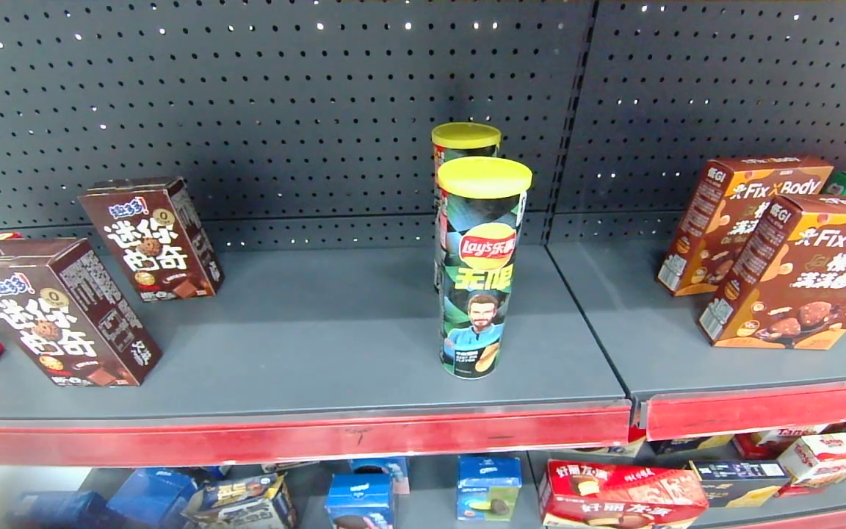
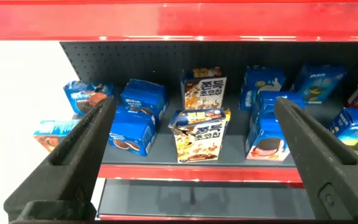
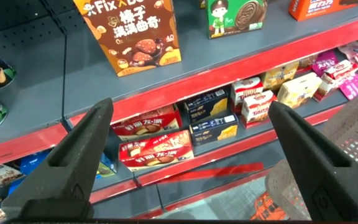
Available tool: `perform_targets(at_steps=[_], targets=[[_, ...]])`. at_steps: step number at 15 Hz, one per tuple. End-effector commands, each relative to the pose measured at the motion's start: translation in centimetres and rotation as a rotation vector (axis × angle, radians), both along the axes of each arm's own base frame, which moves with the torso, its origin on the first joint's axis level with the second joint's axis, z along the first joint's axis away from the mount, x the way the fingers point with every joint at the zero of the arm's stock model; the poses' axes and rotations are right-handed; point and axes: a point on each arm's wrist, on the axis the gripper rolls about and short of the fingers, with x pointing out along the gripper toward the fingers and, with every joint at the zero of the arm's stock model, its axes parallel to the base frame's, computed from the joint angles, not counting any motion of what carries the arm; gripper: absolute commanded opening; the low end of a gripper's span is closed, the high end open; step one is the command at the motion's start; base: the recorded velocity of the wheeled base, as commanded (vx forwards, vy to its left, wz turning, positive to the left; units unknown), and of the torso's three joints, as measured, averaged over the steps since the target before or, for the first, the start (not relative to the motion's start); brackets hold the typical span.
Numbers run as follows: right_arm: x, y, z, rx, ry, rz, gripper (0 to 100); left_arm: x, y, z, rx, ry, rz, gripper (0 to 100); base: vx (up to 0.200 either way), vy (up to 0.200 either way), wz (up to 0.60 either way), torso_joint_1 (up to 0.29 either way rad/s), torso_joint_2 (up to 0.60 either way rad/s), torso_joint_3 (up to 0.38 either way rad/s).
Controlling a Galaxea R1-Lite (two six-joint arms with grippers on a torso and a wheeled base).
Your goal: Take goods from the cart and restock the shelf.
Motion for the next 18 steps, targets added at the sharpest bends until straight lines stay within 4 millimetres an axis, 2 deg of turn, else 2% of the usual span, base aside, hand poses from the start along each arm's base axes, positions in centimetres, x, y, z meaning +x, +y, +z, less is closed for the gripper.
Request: perform_targets(at_steps=[1, 3, 4, 10, 14, 15, 16, 18], targets=[[-0.8, 0.0, -1.1, 0.001, -0.010, -0.002, 100, 0.0, 0.0, 0.0, 0.000, 0.001, 0.004, 100, 0.000, 0.000, 0.00, 0.000, 0.00, 0.000], [-1.7, -0.1, -2.6, 0.000, -0.014, -0.002, 100, 0.0, 0.0, 0.0, 0.000, 0.000, -0.004, 100, 0.000, 0.000, 0.00, 0.000, 0.00, 0.000], [-1.8, -0.2, -3.0, 0.001, -0.014, -0.001, 100, -0.5, 0.1, -0.1, 0.012, -0.067, -0.067, 100, 0.000, 0.000, 0.00, 0.000, 0.00, 0.000], [-1.7, -0.2, -3.7, 0.009, -0.002, 0.005, 100, -0.6, 0.1, -0.1, -0.004, -0.080, -0.043, 100, 0.000, 0.000, 0.00, 0.000, 0.00, 0.000], [-1.4, 0.2, -7.7, 0.010, 0.019, -0.029, 100, -0.6, 0.1, -0.1, -0.004, -0.080, -0.042, 100, 0.000, 0.000, 0.00, 0.000, 0.00, 0.000], [-1.0, 0.2, -8.4, 0.010, 0.023, -0.027, 100, -0.6, 0.1, -0.1, -0.005, -0.080, -0.042, 100, 0.000, 0.000, 0.00, 0.000, 0.00, 0.000], [-0.5, 0.1, -10.1, 0.009, 0.048, -0.020, 100, -0.6, 0.1, -0.2, -0.005, -0.079, -0.043, 100, 0.000, 0.000, 0.00, 0.000, 0.00, 0.000], [0.4, 0.2, -12.2, 0.007, 0.059, -0.019, 100, -0.6, 0.1, -0.1, -0.004, -0.080, -0.043, 100, 0.000, 0.000, 0.00, 0.000, 0.00, 0.000]])
